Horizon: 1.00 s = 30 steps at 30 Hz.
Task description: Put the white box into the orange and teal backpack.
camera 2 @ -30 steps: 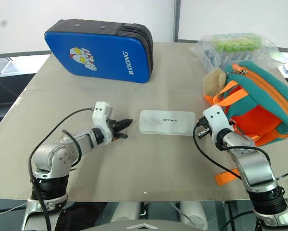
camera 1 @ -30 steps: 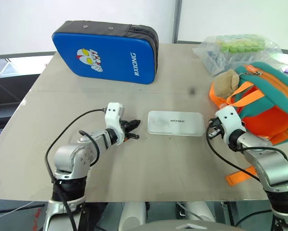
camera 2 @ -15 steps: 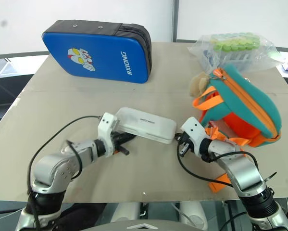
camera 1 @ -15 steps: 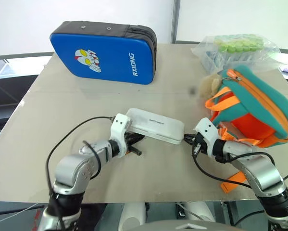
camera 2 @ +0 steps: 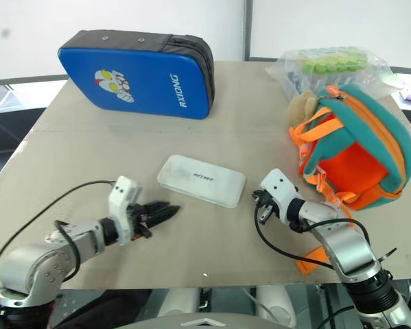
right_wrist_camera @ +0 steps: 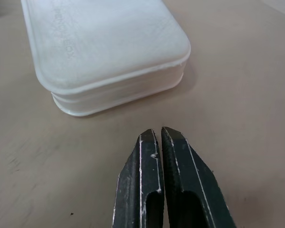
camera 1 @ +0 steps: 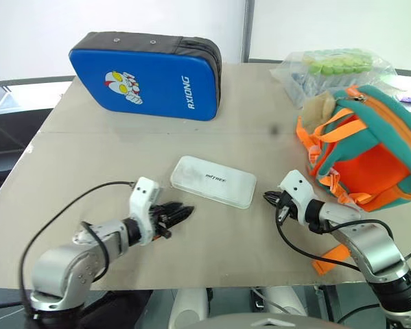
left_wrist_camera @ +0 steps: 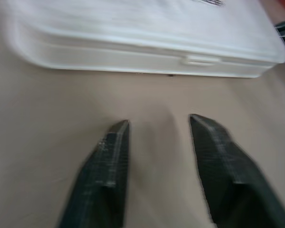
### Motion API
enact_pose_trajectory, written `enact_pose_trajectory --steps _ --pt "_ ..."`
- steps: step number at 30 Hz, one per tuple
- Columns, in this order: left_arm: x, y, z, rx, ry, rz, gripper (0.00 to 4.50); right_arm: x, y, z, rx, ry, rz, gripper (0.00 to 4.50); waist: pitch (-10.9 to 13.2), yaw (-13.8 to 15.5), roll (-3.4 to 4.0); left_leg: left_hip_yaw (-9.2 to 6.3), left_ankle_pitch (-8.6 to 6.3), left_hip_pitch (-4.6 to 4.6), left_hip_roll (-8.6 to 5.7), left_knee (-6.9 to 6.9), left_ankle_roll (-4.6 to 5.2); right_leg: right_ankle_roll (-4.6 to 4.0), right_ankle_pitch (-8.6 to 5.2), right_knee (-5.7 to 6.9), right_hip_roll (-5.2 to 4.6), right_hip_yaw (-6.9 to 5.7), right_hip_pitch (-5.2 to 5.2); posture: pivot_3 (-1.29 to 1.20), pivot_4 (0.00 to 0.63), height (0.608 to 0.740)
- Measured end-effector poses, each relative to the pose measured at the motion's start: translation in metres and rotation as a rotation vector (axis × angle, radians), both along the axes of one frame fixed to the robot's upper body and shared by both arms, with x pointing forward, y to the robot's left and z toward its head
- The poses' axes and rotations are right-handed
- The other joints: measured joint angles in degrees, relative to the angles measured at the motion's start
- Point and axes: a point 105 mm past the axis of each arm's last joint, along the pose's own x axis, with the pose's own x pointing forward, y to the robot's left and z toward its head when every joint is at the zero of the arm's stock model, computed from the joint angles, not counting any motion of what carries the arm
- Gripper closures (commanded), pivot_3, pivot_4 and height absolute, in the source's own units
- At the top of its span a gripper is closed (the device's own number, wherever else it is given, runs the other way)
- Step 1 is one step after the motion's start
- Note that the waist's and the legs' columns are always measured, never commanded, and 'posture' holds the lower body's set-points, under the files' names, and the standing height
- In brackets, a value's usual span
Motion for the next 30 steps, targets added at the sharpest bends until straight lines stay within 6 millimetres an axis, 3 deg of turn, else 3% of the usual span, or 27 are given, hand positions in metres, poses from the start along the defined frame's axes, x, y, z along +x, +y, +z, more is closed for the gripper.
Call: enact_pose_trajectory --steps 2,5,11,17,23,30 --pt "0.012 0.025 0.006 -0.037 -0.013 0.097 0.14 0.000 0.000 -0.001 0.006 0.005 -0.003 4.50 0.0 0.1 0.00 0.05 0.00 0.04 0.05 0.03 0.00 0.00 0.00 0.02 0.09 -0.06 0.03 0.00 0.150 0.740" --pt "0.025 0.053 0.016 -0.152 0.017 0.198 0.14 -0.003 0.000 -0.004 0.017 0.029 -0.007 4.50 0.0 0.2 -0.01 0.03 0.00 0.02 0.10 0.09 0.00 0.03 -0.01 0.05 0.19 -0.08 0.02 0.00 0.150 0.740" --pt "0.033 0.060 0.031 -0.348 0.205 0.143 0.14 -0.003 0.001 -0.005 0.022 0.040 -0.010 4.50 0.0 0.4 -0.06 0.04 0.00 -0.20 0.02 0.11 -0.01 -0.06 0.06 0.00 0.12 -0.07 -0.08 0.00 0.150 0.740" --pt "0.059 0.045 0.059 -0.483 0.307 0.045 0.14 0.004 0.007 0.002 0.031 0.017 0.005 4.50 0.1 0.4 -0.23 0.01 0.00 -0.29 -0.10 0.11 -0.01 0.11 0.17 -0.02 0.05 -0.12 -0.09 0.00 0.150 0.740" --pt "0.068 0.019 0.039 -0.434 0.446 -0.043 0.14 0.011 0.012 0.004 0.026 0.009 0.016 4.50 0.1 0.3 -0.24 0.01 0.01 -0.31 -0.11 0.09 -0.01 0.15 0.19 0.00 0.05 -0.11 -0.12 0.00 0.150 0.740" --pt "0.086 -0.005 0.036 -0.377 0.436 -0.167 0.14 0.024 0.012 0.000 -0.025 0.009 0.020 4.50 0.1 0.9 -0.18 -0.04 0.01 -0.26 -0.28 0.15 0.00 -0.06 0.06 0.01 -0.06 -0.13 -0.03 0.00 0.150 0.740"
